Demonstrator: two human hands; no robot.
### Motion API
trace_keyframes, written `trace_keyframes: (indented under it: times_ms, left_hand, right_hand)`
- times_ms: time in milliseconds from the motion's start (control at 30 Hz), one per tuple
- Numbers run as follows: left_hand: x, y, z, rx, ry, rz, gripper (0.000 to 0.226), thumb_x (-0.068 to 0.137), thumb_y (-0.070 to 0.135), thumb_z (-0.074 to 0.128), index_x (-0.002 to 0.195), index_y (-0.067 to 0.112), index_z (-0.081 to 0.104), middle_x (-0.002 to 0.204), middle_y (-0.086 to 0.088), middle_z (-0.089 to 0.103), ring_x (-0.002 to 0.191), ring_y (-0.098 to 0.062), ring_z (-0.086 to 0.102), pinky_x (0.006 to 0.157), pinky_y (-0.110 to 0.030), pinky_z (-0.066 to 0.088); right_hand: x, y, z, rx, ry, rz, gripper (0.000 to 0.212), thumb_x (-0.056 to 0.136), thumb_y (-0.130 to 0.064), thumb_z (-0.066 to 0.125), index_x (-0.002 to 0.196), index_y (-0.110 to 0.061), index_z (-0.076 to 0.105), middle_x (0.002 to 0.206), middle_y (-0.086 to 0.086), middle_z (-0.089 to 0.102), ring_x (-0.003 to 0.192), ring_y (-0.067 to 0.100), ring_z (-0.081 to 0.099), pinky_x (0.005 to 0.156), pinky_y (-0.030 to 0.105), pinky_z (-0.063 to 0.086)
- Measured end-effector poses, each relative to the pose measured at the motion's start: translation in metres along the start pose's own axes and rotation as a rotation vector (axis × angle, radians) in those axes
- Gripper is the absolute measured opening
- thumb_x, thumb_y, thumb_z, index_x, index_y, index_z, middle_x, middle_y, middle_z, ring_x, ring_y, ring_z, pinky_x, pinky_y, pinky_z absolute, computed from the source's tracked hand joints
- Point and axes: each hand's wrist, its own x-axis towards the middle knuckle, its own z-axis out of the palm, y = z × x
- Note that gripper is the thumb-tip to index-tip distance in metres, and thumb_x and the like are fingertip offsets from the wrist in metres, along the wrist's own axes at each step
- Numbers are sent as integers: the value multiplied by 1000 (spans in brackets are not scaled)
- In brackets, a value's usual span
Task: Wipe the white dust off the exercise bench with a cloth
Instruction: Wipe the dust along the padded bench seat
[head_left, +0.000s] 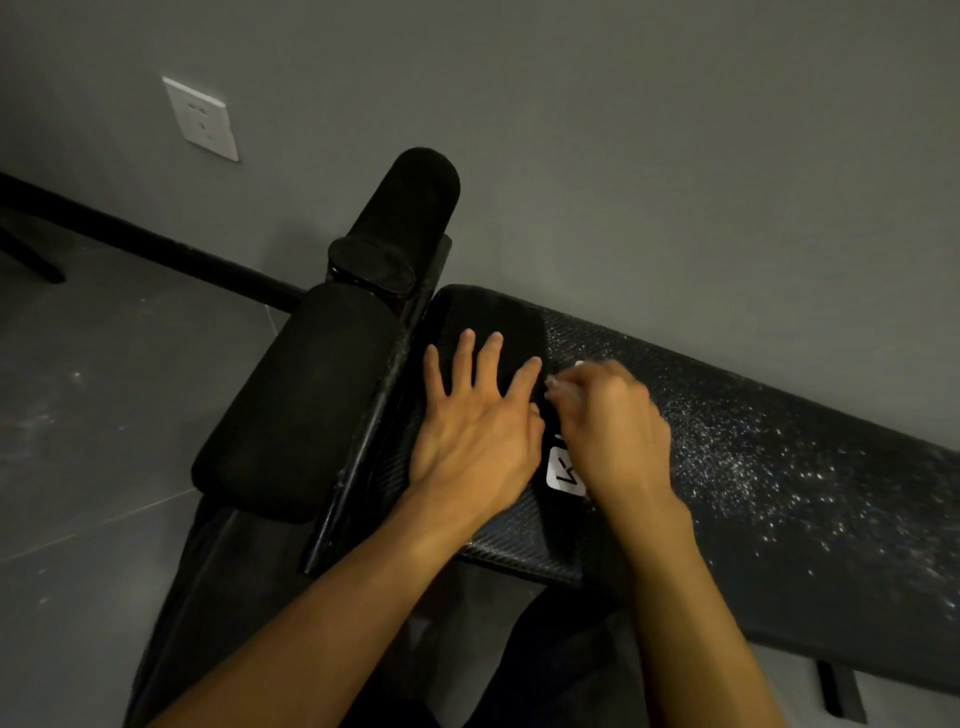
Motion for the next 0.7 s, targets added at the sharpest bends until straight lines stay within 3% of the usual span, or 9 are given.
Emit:
trace_keyframes:
  times_ms: [167, 333, 567, 700]
  left_hand:
    - [-1, -1, 1, 3, 19, 0, 61, 97, 41, 24, 152, 24, 45, 161, -21, 36, 152, -42, 26, 119, -70, 21]
    - [-1, 0, 3, 8, 21, -2, 58, 99, 42, 29, 152, 25, 43, 162, -20, 35, 153, -42, 24, 119, -70, 19]
    - [-1, 0, 1, 3, 18, -3, 61, 97, 41, 25, 151, 23, 45, 161, -21, 36, 152, -42, 26, 120, -70, 19]
    - [-1, 1, 1, 4, 27, -2, 60, 98, 41, 26, 152, 24, 46, 161, -20, 37, 152, -42, 26, 119, -69, 20]
  right_hand:
    - [44, -9, 7, -44, 7, 31, 28, 100, -32, 57, 124, -18, 65, 122, 9, 61, 102, 34, 65, 74, 38, 45]
    - [13, -4, 2, -16, -16, -10, 25, 99, -34, 58, 120, -23, 66, 119, 3, 61, 100, 30, 64, 76, 39, 48]
    - [72, -11, 10, -69, 15, 24, 25, 100, -28, 58, 121, -16, 66, 120, 10, 60, 100, 33, 65, 69, 35, 43]
    - [53, -8, 9, -73, -10, -23, 25, 100, -31, 57, 120, -19, 67, 118, 8, 61, 100, 32, 65, 72, 36, 45]
